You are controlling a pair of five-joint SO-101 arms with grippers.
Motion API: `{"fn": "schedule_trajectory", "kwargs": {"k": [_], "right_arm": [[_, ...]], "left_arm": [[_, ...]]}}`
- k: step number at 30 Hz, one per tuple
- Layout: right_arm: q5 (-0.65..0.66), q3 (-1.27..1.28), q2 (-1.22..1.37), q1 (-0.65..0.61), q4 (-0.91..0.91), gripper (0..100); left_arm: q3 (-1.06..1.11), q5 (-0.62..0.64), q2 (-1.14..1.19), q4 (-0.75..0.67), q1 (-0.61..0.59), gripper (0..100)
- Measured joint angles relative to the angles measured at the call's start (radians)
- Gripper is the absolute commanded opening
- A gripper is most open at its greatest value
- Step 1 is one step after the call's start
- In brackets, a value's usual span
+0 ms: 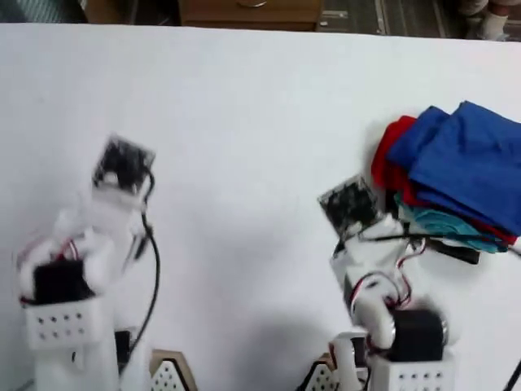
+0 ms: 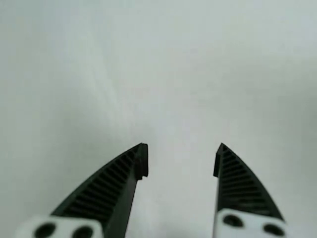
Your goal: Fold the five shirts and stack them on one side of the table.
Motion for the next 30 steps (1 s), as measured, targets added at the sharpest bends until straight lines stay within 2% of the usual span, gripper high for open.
{"fn": "schedule_trajectory", "kwargs": {"k": [5, 7, 11, 14, 17, 22, 30], "right_arm": [[-0.02, 0.21, -0.252, 0.052, 0.028, 22.0], [-0.081, 0.269, -0.344, 0.089, 0.051, 22.0], [-0.265, 0.315, -0.358, 0.163, 0.054, 21.9], [-0.319, 0.356, -0.358, 0.184, 0.029, 22.3], [-0.336, 0.46, -0.358, 0.186, -0.005, 22.1], [-0.339, 0.697, -0.354, 0.186, -0.164, 22.1], [-0.341, 0.717, -0.35, 0.186, -0.169, 22.0]], "left_arm": [[0.304, -0.006, -0.235, -0.087, -0.097, 24], [0.394, -0.006, -0.341, -0.098, -0.144, 24], [0.58, -0.006, -0.543, -0.092, -0.172, 24], [0.718, -0.003, -0.643, -0.074, -0.173, 24], [0.747, -0.003, -0.664, -0.072, -0.173, 24], [0.749, -0.002, -0.666, -0.066, -0.169, 24], [0.749, 0.072, -0.667, -0.055, -0.239, 24]]}}
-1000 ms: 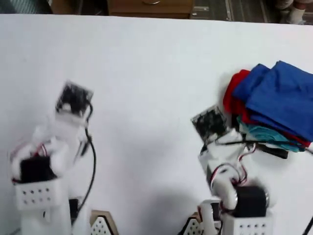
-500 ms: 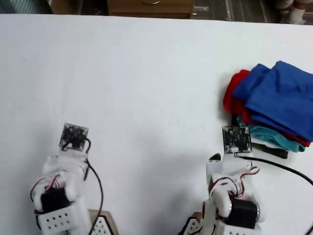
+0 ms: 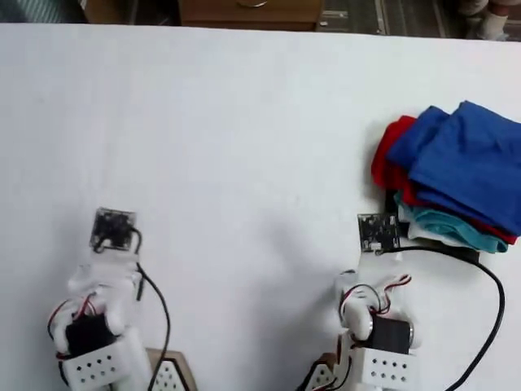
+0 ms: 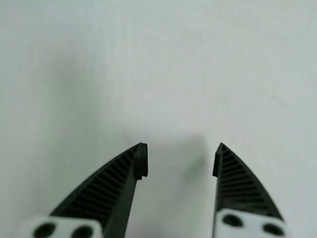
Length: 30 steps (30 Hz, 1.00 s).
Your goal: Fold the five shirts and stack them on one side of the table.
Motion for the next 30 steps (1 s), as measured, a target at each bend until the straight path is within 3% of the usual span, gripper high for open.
{"fn": "schedule_trajectory", "kwargs": {"k": [6, 16, 23, 30], "right_arm": [[0.0, 0.0, 0.0, 0.0, 0.0, 22.0], [0.0, 0.002, 0.0, 0.0, 0.0, 22.0], [0.0, 0.002, 0.0, 0.0, 0.0, 22.0], [0.0, 0.002, 0.0, 0.0, 0.0, 22.0]], "left_arm": [[0.0, 0.281, 0.0, 0.0, -0.026, 24], [0.0, 0.259, 0.0, 0.0, 0.138, 24], [0.0, 0.265, 0.0, 0.0, 0.379, 24], [0.0, 0.265, 0.0, 0.0, 0.405, 24]]}}
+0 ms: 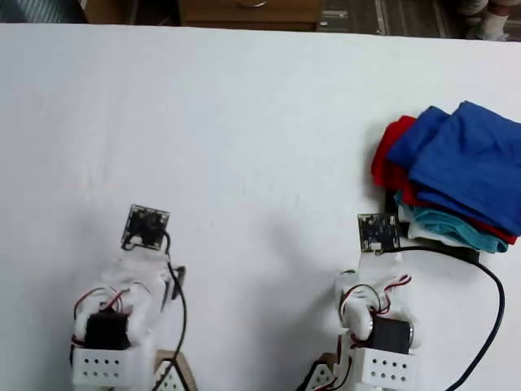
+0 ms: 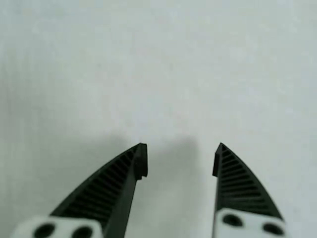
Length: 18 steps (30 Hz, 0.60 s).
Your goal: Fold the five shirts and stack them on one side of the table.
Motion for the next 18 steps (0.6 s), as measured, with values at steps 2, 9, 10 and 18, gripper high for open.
{"fn": "schedule_trajectory", "kwargs": {"k": [2, 9, 10, 18], "right_arm": [[0.0, 0.0, 0.0, 0.0, 0.0, 22.0], [0.0, 0.0, 0.0, 0.0, 0.0, 22.0], [0.0, 0.0, 0.0, 0.0, 0.0, 22.0], [0.0, 0.0, 0.0, 0.0, 0.0, 22.0]], "left_arm": [[0.002, 0.0, 0.0, 0.0, -0.003, 24], [0.002, 0.0, 0.0, 0.0, 0.002, 24], [0.002, 0.0, 0.0, 0.0, 0.006, 24], [0.002, 0.0, 0.0, 0.0, 0.003, 24]]}}
